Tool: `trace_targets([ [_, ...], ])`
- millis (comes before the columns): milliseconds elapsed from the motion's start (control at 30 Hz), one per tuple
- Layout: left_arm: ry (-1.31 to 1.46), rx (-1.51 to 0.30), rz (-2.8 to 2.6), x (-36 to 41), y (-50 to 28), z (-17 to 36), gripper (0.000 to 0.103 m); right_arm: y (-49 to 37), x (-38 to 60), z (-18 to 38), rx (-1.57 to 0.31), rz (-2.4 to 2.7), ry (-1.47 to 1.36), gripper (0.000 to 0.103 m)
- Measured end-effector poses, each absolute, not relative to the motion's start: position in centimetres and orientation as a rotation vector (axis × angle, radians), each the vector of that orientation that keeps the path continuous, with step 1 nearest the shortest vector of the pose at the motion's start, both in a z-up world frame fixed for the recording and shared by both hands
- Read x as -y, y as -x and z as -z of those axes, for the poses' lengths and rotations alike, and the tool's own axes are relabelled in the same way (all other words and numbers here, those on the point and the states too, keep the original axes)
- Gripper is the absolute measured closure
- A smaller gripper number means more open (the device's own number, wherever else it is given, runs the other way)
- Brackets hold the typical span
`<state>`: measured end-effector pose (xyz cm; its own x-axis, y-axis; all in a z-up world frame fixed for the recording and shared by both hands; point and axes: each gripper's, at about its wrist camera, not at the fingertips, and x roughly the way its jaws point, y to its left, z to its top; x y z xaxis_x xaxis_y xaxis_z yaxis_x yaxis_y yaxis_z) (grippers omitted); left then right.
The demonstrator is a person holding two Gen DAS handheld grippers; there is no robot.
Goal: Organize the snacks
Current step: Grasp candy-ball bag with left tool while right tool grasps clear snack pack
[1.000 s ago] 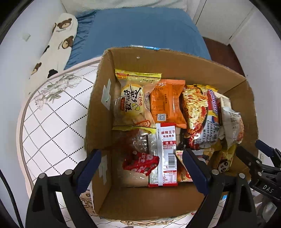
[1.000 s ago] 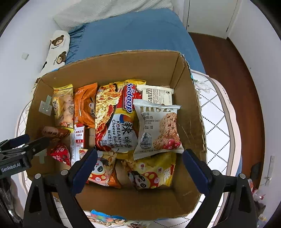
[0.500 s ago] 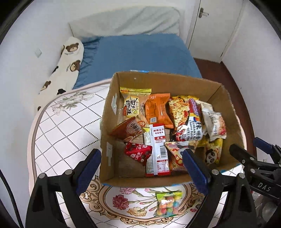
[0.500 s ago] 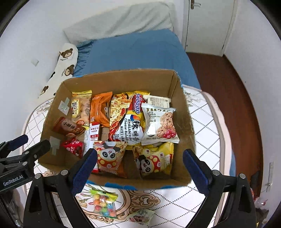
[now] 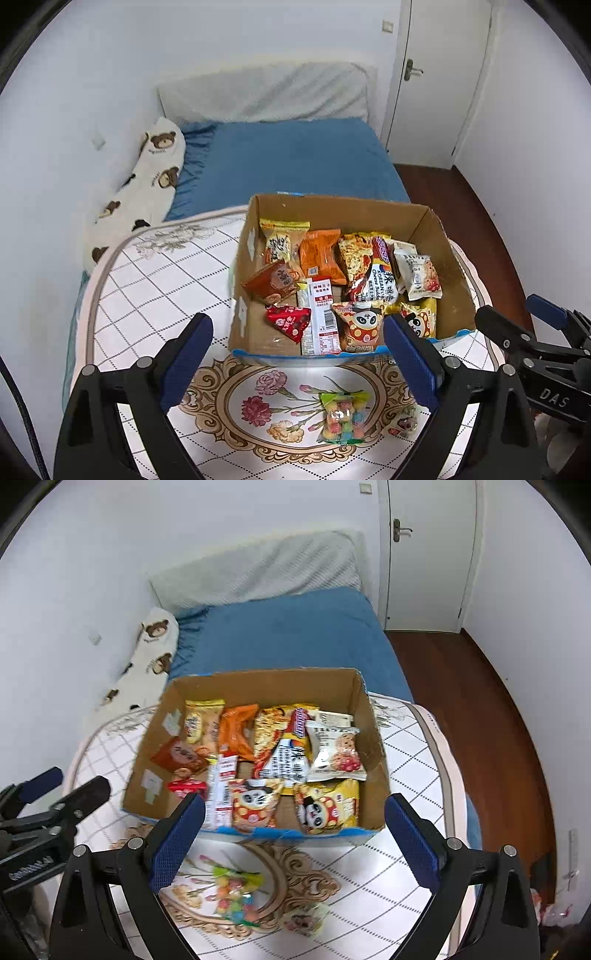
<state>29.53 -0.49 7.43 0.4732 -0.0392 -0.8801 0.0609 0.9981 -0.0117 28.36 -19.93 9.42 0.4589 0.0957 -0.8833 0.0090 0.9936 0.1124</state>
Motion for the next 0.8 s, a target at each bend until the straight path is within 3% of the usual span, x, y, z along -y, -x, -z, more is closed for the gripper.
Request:
trace_targets([
  [300,0.023,-1.092,0.034,-0.7,-27.0,-7.0,0.008,-25.5,19.5,-9.8,-1.107,-0.092,-0.160,0.003],
  [600,-0.017,-1.330,-0.004,-1.0,-24.7,2.5,0.008,-22.8,20.7,1.7,-1.378,-0.083,-0.283,0.004],
  [800,-0.063,-1.491,0.002,0.8,-23.4,9.0,0.008,-20.7,23.3,11.0,-1.545,-0.013,-0.534,0.025],
])
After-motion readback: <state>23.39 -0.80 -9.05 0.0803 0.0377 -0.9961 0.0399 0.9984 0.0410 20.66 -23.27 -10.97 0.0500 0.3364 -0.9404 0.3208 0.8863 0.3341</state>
